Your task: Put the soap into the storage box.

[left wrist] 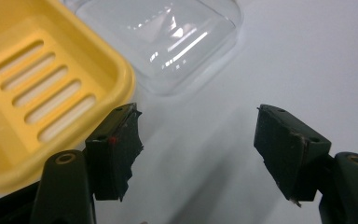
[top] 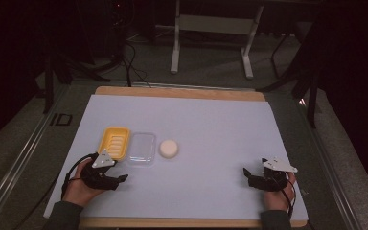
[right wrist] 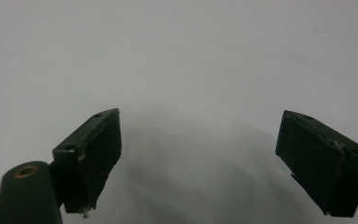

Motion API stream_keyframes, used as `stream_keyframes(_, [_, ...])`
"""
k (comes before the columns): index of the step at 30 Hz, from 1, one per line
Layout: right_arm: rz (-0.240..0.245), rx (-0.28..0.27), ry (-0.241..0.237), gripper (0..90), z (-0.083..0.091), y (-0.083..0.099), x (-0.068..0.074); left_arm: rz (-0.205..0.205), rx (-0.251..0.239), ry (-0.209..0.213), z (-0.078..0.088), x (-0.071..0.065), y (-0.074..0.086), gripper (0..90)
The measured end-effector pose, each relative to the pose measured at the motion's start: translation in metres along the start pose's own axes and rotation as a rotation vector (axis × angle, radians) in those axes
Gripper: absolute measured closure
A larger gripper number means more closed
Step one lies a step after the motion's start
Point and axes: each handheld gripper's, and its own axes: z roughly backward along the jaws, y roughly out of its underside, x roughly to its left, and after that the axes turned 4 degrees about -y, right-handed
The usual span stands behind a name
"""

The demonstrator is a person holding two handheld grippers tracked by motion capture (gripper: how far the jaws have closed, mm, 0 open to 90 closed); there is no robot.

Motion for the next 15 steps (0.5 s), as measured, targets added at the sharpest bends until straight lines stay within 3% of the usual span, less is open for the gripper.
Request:
stream_keyframes(8, [0.003,-0.013,0.003,14.2,0.001,0.001,0.000,-0.032,-0.014,0.005,-0.008,0.003,-0.017,31.5])
stream_keyframes(15, [0.004,-0.014,0.002,14.3,0.002,0.001,0.000,-0.091,-0.025,0.012,-0.008,0.001,-0.037,30.0])
